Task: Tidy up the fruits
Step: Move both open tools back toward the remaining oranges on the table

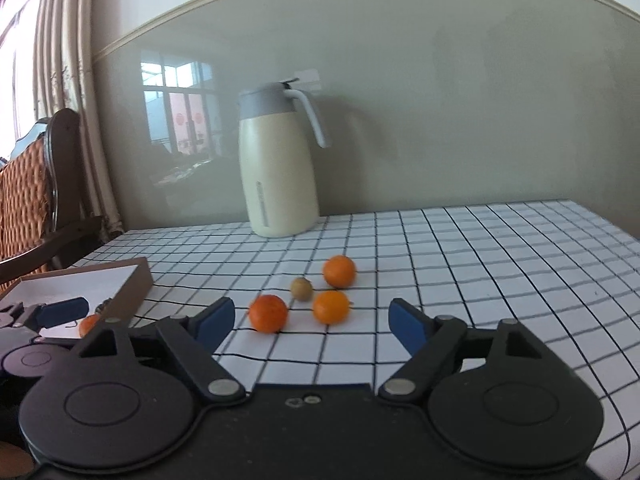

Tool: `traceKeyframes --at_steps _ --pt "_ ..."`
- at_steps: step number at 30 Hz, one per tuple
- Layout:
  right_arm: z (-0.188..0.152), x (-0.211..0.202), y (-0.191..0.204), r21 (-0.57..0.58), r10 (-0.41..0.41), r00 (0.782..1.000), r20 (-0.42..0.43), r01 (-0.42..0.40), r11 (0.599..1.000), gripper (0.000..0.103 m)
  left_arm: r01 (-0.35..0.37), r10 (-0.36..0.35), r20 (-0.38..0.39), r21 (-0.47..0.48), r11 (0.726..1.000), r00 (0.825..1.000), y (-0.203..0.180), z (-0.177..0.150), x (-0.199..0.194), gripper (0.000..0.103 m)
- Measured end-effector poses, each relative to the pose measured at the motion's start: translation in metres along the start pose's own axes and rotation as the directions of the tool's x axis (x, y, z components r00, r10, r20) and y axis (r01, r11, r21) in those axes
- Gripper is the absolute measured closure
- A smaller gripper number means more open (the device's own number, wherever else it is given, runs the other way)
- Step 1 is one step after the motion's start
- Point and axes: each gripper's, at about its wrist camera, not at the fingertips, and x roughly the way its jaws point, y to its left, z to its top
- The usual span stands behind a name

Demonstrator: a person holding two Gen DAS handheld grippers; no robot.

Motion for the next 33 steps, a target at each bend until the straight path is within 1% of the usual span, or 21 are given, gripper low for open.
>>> traceKeyframes --at_steps 4,7,10,12,15,18,21,25,27,30,32,33 --pt "-0.001 0.002 -0.011 0.019 -0.022 1.000 -0.019 0.022 1.000 0.027 0.012 -0.012 -0.009 0.000 1.000 1.000 -0.015 -0.003 0.007 0.000" --pt "-0.001 0.003 -0.018 0.052 -0.023 0.999 -0.031 0.025 0.998 0.027 0.025 -0.025 -0.029 0.005 1.000 0.999 -0.024 -0.006 0.011 0.000" --pt "0.002 0.002 -0.022 0.069 -0.029 0.999 -0.034 0.032 0.997 0.023 0.031 -0.028 -0.050 0.052 0.998 0.998 -0.033 -0.006 0.012 0.000" --pt "0.004 0.002 -0.024 0.076 -0.041 0.999 -0.023 0.043 0.996 0.018 0.033 -0.030 -0.042 0.090 0.995 0.999 -0.037 -0.002 0.010 0.000" --pt "0.005 0.005 -0.028 0.094 -0.061 0.998 -0.010 0.061 0.994 0.017 0.034 -0.029 -0.037 0.125 0.992 0.999 -0.036 0.002 0.009 0.000" --pt "0.004 0.011 -0.032 0.124 -0.058 0.998 -0.023 0.060 0.990 0.016 0.037 -0.034 -0.028 0.112 0.993 0.999 -0.031 0.007 0.011 0.000" --pt "0.003 0.020 -0.034 0.125 -0.064 0.996 -0.061 0.071 0.990 0.017 0.040 -0.038 -0.023 0.106 0.994 0.999 -0.028 0.011 0.017 0.000" --pt "0.005 0.032 -0.031 0.091 -0.100 0.991 -0.093 0.109 0.990 0.018 0.042 -0.040 -0.032 0.068 0.997 0.999 -0.022 0.017 0.028 0.000" --pt "0.010 0.037 -0.031 0.081 -0.101 0.989 -0.104 0.110 0.991 0.022 0.036 -0.034 -0.030 0.064 0.997 0.999 -0.022 0.019 0.034 0.000" --pt "0.017 0.046 -0.029 0.061 -0.106 0.988 -0.113 0.113 0.992 0.025 0.033 -0.031 -0.030 0.050 0.998 0.999 -0.021 0.020 0.042 0.000" --pt "0.021 0.052 -0.027 0.039 -0.104 0.987 -0.121 0.109 0.993 0.026 0.031 -0.029 -0.049 0.033 0.999 0.998 -0.019 0.020 0.048 0.000" --pt "0.022 0.056 -0.026 0.023 -0.101 0.987 -0.125 0.105 0.994 0.029 0.032 -0.030 -0.059 0.025 0.999 0.998 -0.019 0.019 0.051 0.000"
